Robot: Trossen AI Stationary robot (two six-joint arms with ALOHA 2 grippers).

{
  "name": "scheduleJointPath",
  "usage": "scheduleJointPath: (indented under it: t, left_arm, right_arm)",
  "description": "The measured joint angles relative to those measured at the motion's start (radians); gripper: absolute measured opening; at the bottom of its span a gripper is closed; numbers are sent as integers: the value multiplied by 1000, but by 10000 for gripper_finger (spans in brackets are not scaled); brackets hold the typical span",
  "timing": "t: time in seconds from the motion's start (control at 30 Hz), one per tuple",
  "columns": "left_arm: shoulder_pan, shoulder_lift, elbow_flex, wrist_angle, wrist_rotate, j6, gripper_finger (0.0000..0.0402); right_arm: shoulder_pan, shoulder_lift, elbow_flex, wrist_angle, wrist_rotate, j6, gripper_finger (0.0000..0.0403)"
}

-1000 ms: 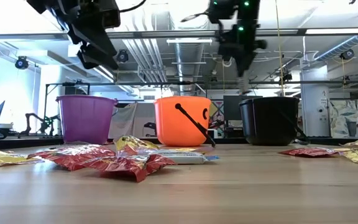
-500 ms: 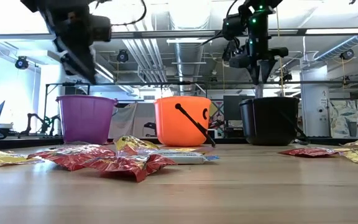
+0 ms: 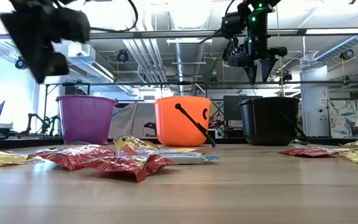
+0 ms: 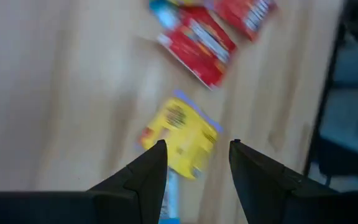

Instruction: Sort candy by brand, put in halloween buckets

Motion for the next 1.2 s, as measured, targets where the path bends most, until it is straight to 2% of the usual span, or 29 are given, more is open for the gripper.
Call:
scheduleJointPath:
  t: [0.13,0.3,0.43,0.73,0.9,1.07,1.2]
  left_arm:
    - [-126,0,-3,3,-34,8,157]
    - [-253,0,-4,30,-193,2,157]
    - [-310,3,-16,79,-285,-25,157]
    - [-331,74,-168,304,-256,-112,157]
    - [-330,160,-231,396,-278,-92,157]
    - [-334,252,-255,408,-279,-38,157]
    - [-334,304,-265,480,-277,4,157]
  right_arm:
    - [16,-10,0,0,2,6,216]
    - [24,-10,-2,6,3,7,216]
    - [26,-10,-11,16,3,4,217]
    - [26,-10,-36,16,3,1,217]
    - [29,-10,-36,22,3,1,217]
    - [28,-10,-36,24,3,1,217]
    - [29,-10,-35,27,3,1,217]
